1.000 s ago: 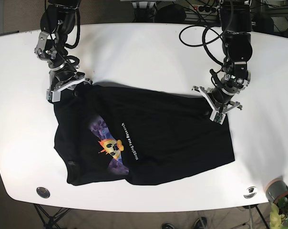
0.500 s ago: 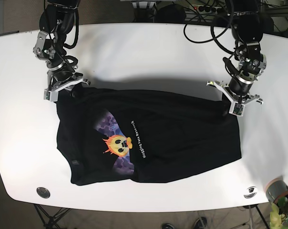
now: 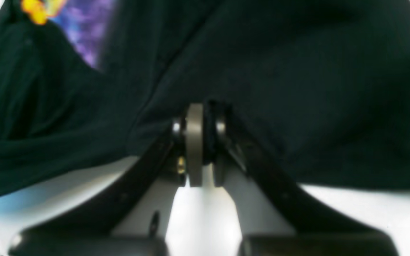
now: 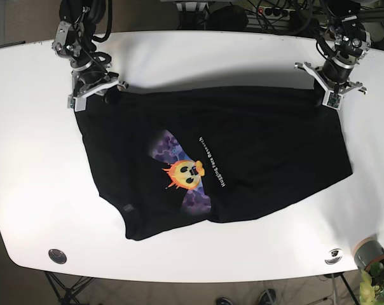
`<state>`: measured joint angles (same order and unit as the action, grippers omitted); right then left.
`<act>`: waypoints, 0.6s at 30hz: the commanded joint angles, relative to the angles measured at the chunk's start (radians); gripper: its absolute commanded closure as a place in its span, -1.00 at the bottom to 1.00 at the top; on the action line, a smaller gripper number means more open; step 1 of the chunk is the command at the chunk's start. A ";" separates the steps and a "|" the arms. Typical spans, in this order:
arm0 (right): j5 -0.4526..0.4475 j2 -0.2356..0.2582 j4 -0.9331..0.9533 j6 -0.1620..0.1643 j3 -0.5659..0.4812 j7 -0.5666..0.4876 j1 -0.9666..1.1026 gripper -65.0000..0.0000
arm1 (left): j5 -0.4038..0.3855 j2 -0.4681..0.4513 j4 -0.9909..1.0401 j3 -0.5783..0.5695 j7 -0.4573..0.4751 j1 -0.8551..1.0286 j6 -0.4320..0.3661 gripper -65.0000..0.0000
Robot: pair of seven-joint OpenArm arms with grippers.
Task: Fold the T-shirt properly
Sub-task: 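Pull the shirt corners with both grippers away from the hem to flatten, then release the shirt and reposition both grippers along its side edges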
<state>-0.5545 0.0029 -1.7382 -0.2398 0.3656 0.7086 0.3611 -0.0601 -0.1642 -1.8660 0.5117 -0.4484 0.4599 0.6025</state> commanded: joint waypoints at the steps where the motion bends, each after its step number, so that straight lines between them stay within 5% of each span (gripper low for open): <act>1: -0.014 -0.010 -0.049 -0.010 0.000 -0.019 0.036 0.93 | -0.007 0.005 -0.022 0.031 0.020 0.021 0.040 1.00; 7: -0.014 -0.016 -0.125 -0.056 0.000 -0.014 0.132 0.93 | -0.005 0.007 -0.021 0.064 0.020 0.069 0.096 1.00; 14: -0.011 -0.013 -0.110 -0.056 -0.003 -0.013 0.154 0.91 | 0.001 0.001 -0.014 0.066 0.020 0.073 0.096 1.00; 18: -0.011 -0.013 -0.104 -0.056 -0.003 -0.013 0.158 0.62 | 0.003 -0.001 -0.016 0.066 0.018 0.073 0.096 1.00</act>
<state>-0.5552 -0.0166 -1.8275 -0.2886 0.3599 0.7105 0.5133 -0.0525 -0.1539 -1.8664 0.5713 -0.4507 0.5312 0.7040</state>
